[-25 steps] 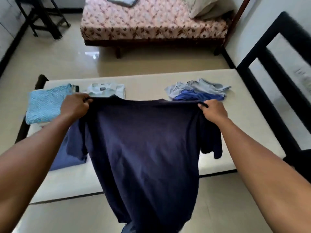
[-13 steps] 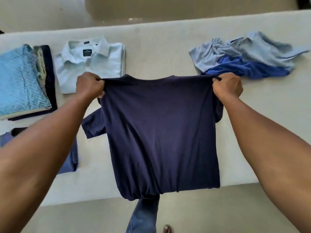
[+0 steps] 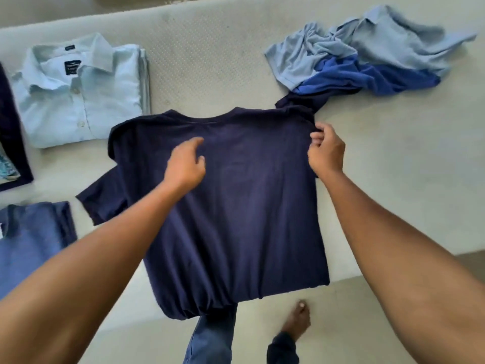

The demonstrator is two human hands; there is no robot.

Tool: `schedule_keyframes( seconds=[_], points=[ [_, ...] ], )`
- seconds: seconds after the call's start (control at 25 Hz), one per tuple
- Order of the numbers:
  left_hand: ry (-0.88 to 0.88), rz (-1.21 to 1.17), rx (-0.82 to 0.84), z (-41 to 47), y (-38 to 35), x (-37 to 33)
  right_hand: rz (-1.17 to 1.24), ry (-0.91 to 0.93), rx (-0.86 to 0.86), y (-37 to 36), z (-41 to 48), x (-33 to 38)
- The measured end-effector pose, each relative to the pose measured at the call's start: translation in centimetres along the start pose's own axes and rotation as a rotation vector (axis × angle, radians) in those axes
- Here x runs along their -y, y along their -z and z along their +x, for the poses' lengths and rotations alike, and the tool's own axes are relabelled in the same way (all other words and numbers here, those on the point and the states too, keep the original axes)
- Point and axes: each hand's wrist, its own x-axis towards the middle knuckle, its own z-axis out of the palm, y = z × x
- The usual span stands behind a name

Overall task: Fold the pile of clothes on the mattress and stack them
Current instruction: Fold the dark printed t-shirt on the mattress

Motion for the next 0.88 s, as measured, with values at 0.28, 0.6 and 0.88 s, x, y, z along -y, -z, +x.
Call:
schedule_keyframes(
  seconds=[0.28,0.6,0.88],
  points=[
    [-0.019,0.241,0.453,-1.0,-11.4,-5.9,0.082,-0.349,0.115,1.3,2.3,-8.0],
    [-0.021,0.182,0.407,-1.6,-10.9,-6.0,0.639,-0.49,-0.31,5.1,2.2,-11.0],
    [0.008,0.254,0.444,-1.0,-11.2,-5.9,0.326,-0.512,-0.379,6.5,1.1,-12.0]
  ],
)
